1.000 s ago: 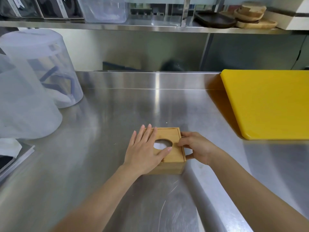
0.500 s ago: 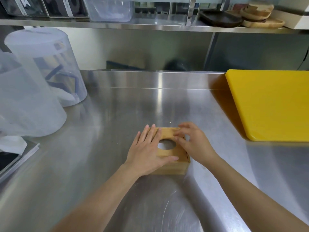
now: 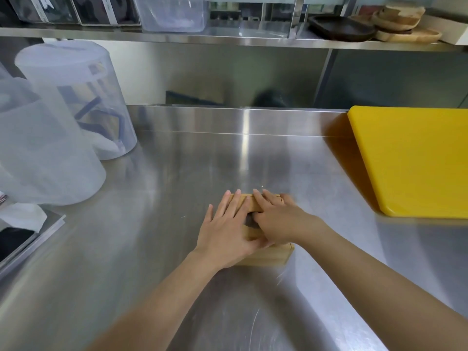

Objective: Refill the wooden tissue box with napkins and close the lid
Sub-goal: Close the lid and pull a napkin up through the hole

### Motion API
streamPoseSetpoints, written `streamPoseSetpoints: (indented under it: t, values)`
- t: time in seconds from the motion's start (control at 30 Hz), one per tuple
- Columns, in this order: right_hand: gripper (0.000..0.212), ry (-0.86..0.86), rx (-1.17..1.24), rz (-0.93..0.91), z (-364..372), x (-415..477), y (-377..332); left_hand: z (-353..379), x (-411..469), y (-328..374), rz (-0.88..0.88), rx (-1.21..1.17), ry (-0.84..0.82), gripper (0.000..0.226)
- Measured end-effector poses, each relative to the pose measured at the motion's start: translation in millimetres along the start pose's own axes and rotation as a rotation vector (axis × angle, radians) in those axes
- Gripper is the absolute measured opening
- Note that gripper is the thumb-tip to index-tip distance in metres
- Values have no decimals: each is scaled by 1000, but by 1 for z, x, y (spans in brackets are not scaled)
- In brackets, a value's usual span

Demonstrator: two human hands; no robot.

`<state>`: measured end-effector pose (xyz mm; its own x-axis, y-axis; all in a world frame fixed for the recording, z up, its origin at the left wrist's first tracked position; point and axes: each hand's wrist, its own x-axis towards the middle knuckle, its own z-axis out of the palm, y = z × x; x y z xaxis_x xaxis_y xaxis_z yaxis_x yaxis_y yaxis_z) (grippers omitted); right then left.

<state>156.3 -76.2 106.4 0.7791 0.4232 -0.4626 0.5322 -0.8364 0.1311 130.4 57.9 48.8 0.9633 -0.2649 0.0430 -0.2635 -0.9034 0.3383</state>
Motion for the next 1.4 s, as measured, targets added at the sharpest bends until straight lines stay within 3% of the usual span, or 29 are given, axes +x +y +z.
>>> streamPoseSetpoints:
  t: [0.13, 0.47, 0.57, 0.73, 0.9, 1.1, 1.3, 1.4]
  values:
    - [53, -61, -106, 30, -10, 7, -8, 0, 0, 0, -9, -24, 2, 107]
    - [25, 335, -6, 19, 0, 15, 2, -5, -2, 5, -35, -63, 5, 102]
    - [26, 300, 17, -8, 1, 14, 5, -5, -2, 6, -34, -66, 3, 101]
    - [50, 41, -74, -4, 0, 16, 3, -5, -5, 3, -4, -50, 24, 99]
    - [29, 263, 28, -22, 3, 21, 1, -6, -6, 3, -9, -85, 25, 97]
    - [21, 357, 79, -22, 4, 20, 3, -7, -7, 4, -23, -88, 9, 96]
    - [35, 237, -38, -12, 7, 21, 0, -8, -7, 5, -19, -100, 11, 96]
    - [34, 258, -1, -20, 6, 23, 1, -8, -7, 6, -25, -98, 9, 97]
